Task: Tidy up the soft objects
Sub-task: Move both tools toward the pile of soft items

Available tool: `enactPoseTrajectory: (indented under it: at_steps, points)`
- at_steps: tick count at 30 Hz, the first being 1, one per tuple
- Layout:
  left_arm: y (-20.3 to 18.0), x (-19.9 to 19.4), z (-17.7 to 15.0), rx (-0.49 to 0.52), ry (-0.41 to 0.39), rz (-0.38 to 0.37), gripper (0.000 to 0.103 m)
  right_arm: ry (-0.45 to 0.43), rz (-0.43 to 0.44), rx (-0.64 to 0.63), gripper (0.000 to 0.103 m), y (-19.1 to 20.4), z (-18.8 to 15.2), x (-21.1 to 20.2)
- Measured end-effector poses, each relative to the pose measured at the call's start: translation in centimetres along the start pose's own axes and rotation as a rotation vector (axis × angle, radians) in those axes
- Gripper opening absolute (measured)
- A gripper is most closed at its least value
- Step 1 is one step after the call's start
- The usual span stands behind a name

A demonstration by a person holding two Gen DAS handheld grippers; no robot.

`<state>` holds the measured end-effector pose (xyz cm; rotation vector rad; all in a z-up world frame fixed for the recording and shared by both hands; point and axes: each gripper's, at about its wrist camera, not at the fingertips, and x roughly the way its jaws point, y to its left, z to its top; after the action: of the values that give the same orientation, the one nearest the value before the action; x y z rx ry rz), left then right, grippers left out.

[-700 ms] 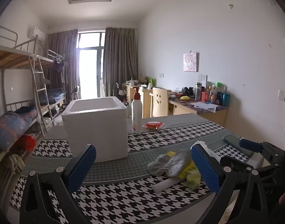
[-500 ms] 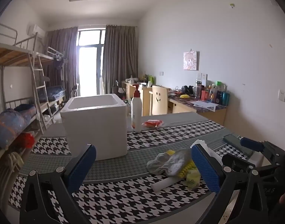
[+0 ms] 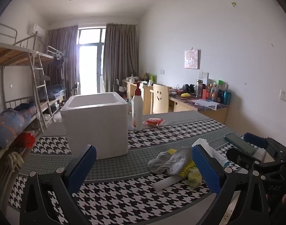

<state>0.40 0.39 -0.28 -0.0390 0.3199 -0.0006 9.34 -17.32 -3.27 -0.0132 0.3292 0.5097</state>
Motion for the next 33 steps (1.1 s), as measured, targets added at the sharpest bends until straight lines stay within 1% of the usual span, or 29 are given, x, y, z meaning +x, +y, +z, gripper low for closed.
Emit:
enactPoseTrajectory:
  at_steps: [9,13,24,33]
  points:
    - [0.1,0.2,0.1,-0.008,0.01,0.007,0.102,-0.001,-0.011,-0.002,0.098,0.1,0.1,-0.2]
    - [-0.1,0.4,0.0,-0.004,0.02,0.002,0.102,0.003,-0.009,0.012,0.098,-0.2,0.1,-0.2]
    - [-0.1,0.4,0.0,-0.018,0.021,-0.016,0.102,0.012,-0.025,-0.011,0.098,-0.3,0.2,-0.2]
    - [-0.5,1.1,0.2,-0.004,0.036,-0.025,0.102,0.018,-0.039,-0.008,0.098,-0.7,0.1,0.0]
